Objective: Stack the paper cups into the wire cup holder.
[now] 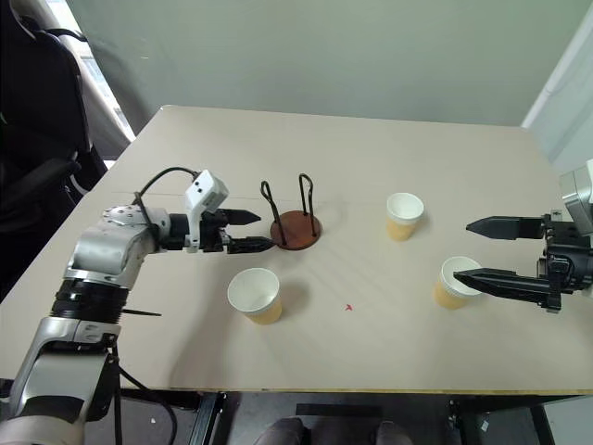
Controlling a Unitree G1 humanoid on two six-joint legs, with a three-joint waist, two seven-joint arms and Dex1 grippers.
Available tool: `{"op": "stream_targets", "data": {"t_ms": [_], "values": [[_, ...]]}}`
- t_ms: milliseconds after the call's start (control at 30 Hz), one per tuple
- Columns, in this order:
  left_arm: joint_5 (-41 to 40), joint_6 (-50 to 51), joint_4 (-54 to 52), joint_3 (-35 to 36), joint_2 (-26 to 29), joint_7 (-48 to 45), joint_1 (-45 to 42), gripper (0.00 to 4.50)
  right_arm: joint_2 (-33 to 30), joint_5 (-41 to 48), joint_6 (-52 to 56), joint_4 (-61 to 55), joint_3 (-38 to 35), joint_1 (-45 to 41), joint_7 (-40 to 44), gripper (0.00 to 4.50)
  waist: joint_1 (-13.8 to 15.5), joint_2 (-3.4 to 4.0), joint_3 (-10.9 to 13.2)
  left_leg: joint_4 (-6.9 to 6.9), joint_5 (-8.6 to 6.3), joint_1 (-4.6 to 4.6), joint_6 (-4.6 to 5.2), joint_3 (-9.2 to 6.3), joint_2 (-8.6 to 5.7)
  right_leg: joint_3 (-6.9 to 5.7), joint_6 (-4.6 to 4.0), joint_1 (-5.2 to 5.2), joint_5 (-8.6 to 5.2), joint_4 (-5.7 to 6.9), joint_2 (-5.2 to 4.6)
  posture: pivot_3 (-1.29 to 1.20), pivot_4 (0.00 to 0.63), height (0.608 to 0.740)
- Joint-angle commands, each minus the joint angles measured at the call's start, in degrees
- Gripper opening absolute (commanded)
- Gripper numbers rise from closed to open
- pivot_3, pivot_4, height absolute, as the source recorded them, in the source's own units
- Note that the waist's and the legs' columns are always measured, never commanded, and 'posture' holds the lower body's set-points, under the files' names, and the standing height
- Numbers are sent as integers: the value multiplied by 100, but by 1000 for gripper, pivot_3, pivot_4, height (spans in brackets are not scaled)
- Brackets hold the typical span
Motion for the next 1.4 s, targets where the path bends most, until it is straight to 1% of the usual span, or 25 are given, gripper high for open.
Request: {"op": "stream_targets", "data": {"t_ms": [33, 133, 300, 767, 867, 900, 1067, 1100, 1133, 1200, 1233, 1400], "values": [[4, -176, 219, 153, -58, 22, -442, 4479, -30, 77, 48, -153, -301, 41, -86, 4500, 0, 0, 0, 0, 0, 0, 0, 0, 1, 0, 0, 0, 0, 0, 1, 0, 150, 740], [188, -415, 520, -25, -157, 3, -604, 4479, 0, 68, 97, -227, -463, 178, -137, 4500, 0, 1, -1, -1, 0, 1, 0, 6, 0, 3, 3, 2, 2, 0, 1, 0, 150, 740], [290, -508, 818, -111, -377, -96, -797, 4479, 57, 115, 151, -388, -595, 317, -262, 4500, 0, 0, 0, 1, 0, 0, 1, 6, -1, 1, 5, 5, 3, -2, 1, 0, 150, 740], [560, -760, 1122, -196, -786, -10, -866, 4479, 73, 127, 179, -500, -733, 432, -379, 4500, 9, 0, 0, 4, 2, -1, 4, 8, -2, 1, 14, 7, 5, -3, 2, 0, 150, 740], [565, -811, 1195, -150, -855, 49, -910, 3943, 80, 100, 159, -506, -730, 439, -391, 4500, 10, 0, 0, 4, 2, -1, 4, 8, -2, 1, 16, 6, 4, -3, 2, 0, 150, 740], [571, -837, 1217, -141, -864, 59, -927, 3619, 85, 93, 152, -509, -730, 444, -396, 4500, 10, 0, 0, 5, 2, -1, 4, 8, -3, 1, 16, 7, 4, -3, 2, 0, 150, 740], [603, -930, 1332, -114, -885, 17, -999, 1701, 158, 39, 107, -567, -756, 544, -460, 4500, 13, 0, 0, 5, 3, -1, 5, 8, -3, 2, 18, 7, 4, -3, 3, 0, 150, 740], [612, -948, 1324, -118, -870, 9, -999, 1437, 184, 38, 97, -592, -764, 571, -491, 4500, 12, 0, 0, 6, 3, -1, 5, 9, -3, 2, 18, 7, 4, -3, 3, 0, 150, 740], [617, -955, 1318, -117, -856, 4, -1003, 972, 206, 46, 93, -613, -775, 588, -518, 4500, 12, 0, 0, 6, 3, -1, 5, 10, -4, 2, 19, 7, 4, -3, 3, 0, 150, 740], [607, -948, 1305, -100, -830, -25, -1027, 235, 225, 64, 88, -635, -781, 600, -552, 4500, 13, 0, 0, 6, 3, -1, 5, 11, -4, 1, 20, 8, 4, -3, 3, 0, 150, 740], [594, -932, 1284, -86, -816, -52, -1046, 67, 226, 65, 83, -636, -782, 605, -560, 4500, 13, 1, -1, 7, 3, -1, 6, 10, -4, 1, 21, 7, 4, -4, 4, 0, 150, 740], [499, -875, 1024, -67, -763, -266, -1065, 67, 196, 39, 41, -591, -761, 596, -550, 4500, 12, -1, 0, 8, 4, 1, 7, 9, -6, 1, 22, 11, 3, -7, 3, 0, 150, 740]]}}
